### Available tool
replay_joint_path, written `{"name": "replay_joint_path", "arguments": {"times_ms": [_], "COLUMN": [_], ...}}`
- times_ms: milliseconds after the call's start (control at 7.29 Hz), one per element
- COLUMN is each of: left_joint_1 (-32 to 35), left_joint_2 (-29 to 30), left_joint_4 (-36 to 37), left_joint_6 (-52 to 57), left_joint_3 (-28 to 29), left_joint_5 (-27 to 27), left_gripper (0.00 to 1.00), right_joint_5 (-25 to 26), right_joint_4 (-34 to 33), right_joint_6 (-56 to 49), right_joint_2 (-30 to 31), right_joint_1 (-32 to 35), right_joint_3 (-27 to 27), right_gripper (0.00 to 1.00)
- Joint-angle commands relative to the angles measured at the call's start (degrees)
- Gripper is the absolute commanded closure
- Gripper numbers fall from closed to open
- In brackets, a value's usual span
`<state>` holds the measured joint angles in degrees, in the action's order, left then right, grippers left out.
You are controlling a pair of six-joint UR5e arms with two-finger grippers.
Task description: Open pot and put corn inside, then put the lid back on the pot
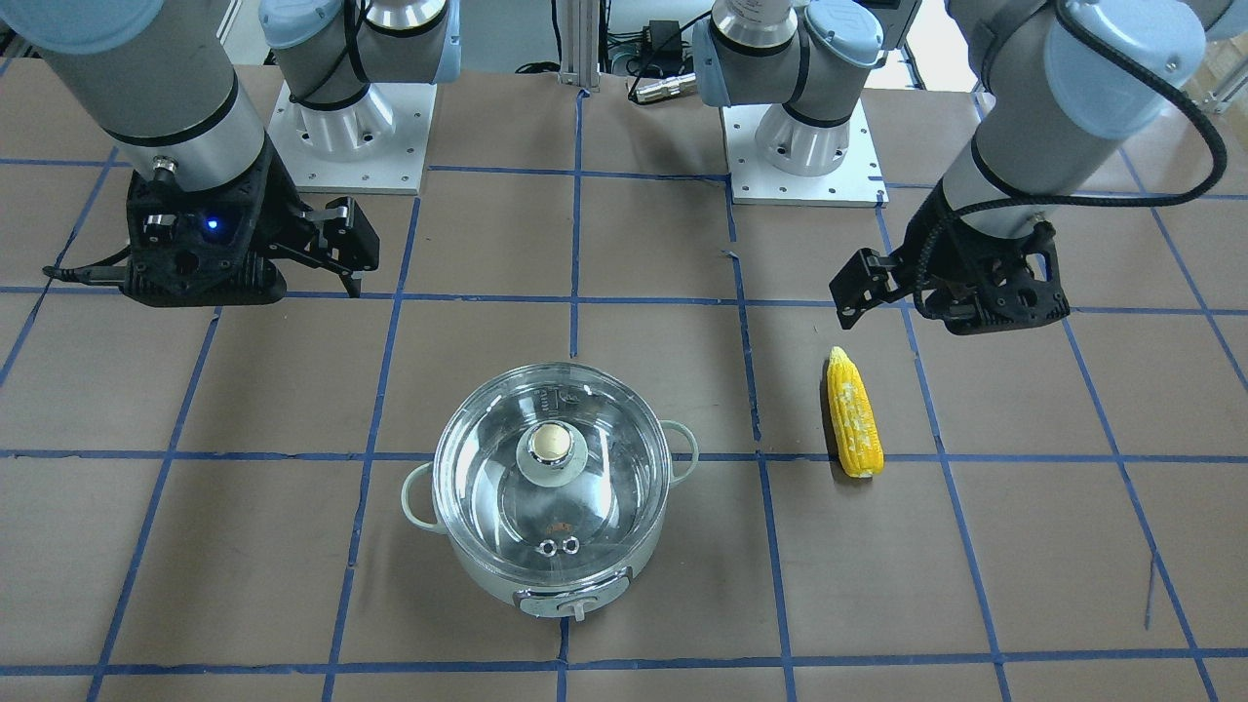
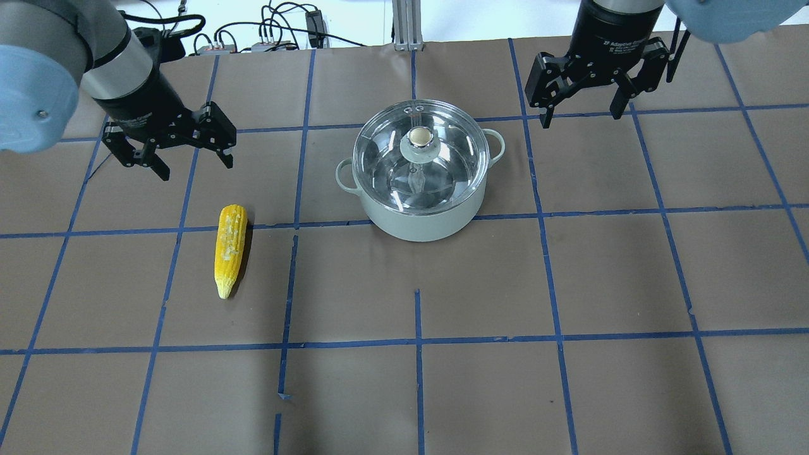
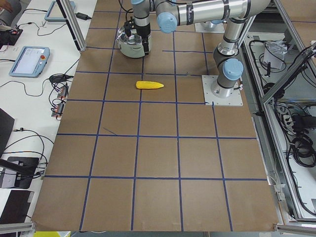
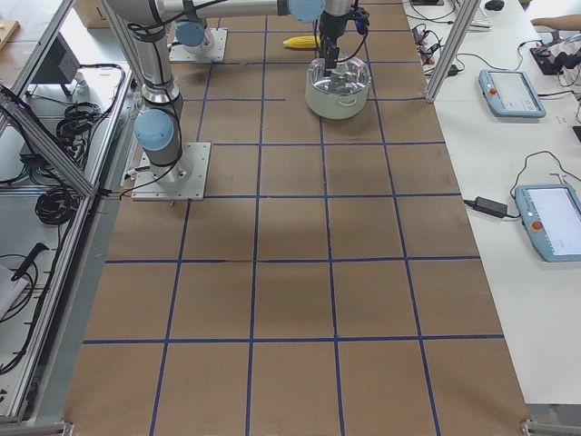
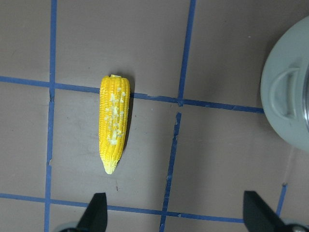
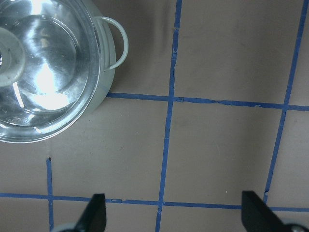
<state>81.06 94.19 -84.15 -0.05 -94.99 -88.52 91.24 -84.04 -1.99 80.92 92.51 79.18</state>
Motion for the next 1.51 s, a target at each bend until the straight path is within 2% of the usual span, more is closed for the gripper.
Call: {"name": "replay_joint_path", "arguments": {"times_ms": [0, 274, 548, 685, 823, 960, 1097, 1371], "left_joint_1": [-3.01, -3.01, -2.49, -2.57, -2.57, -2.92, -3.19, -4.76], "left_joint_2": [0.47, 4.48, 6.01, 6.36, 6.79, 7.84, 8.90, 9.52], "left_joint_4": [11.32, 27.19, 29.92, 30.01, 32.88, 38.56, 42.53, 43.72], "left_joint_6": [3.30, 3.30, 4.60, 11.40, 13.74, 15.32, 17.69, 18.07], "left_joint_3": [-7.54, -15.19, -18.47, -20.13, -21.97, -24.17, -25.93, -26.65], "left_joint_5": [0.10, -0.42, -0.43, -0.34, -0.25, -0.16, -0.08, 0.10], "left_gripper": [0.00, 0.00, 0.00, 0.00, 0.00, 0.00, 0.00, 0.00], "right_joint_5": [-0.28, -0.45, -0.37, -0.37, -0.19, 0.16, 0.34, 0.34], "right_joint_4": [0.19, -3.29, -10.85, -12.01, -11.76, -11.41, -12.02, -14.13], "right_joint_6": [0.40, 1.19, 5.04, 8.72, 10.75, 16.08, 18.22, 21.41], "right_joint_2": [0.21, -0.92, -5.57, -8.64, -11.98, -15.14, -17.87, -19.82], "right_joint_1": [0.39, 1.09, 7.38, 9.25, 10.84, 13.55, 16.36, 18.14], "right_joint_3": [-0.17, -0.25, -0.52, -2.69, -6.54, -9.45, -10.35, -9.40], "right_gripper": [0.00, 0.01, 0.02, 0.01, 0.02, 0.03, 0.03, 0.07]}}
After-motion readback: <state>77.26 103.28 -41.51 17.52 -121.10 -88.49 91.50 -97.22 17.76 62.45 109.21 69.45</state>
